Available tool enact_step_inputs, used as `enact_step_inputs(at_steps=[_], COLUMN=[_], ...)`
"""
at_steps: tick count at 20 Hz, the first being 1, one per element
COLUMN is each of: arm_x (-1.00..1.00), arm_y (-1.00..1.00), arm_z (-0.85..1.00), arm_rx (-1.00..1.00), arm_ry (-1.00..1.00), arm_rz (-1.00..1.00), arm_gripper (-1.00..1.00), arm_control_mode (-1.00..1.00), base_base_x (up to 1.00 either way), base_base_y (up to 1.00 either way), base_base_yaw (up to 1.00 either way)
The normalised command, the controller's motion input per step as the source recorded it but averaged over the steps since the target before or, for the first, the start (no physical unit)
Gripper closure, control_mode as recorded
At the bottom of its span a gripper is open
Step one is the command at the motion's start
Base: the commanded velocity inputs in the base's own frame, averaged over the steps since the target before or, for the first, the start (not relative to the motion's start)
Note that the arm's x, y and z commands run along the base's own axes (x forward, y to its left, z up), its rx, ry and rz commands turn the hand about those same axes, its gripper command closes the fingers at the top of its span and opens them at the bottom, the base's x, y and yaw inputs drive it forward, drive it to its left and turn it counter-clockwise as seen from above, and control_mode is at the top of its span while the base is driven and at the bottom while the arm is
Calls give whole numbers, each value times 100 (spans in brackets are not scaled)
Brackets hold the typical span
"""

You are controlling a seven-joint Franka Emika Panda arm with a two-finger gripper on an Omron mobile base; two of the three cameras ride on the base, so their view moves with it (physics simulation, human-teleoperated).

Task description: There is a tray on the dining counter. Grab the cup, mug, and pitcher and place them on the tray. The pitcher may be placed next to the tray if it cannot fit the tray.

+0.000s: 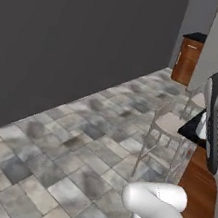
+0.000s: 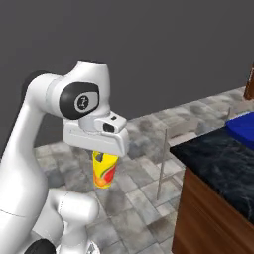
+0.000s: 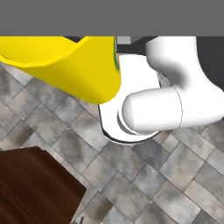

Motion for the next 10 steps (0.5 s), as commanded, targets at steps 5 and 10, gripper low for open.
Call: enact_step_inputs(at_steps=[5,10], arm_x=[0,0], arm_y=[0,0], arm_z=[0,0], arm_rx=[0,0], arm_ry=[0,0], arm_rz=[0,0], arm_gripper=[100,100], arm_control_mode=[100,100], base_base_x=[60,51], base_base_y=[59,60], base_base_yaw=[-66,-68])
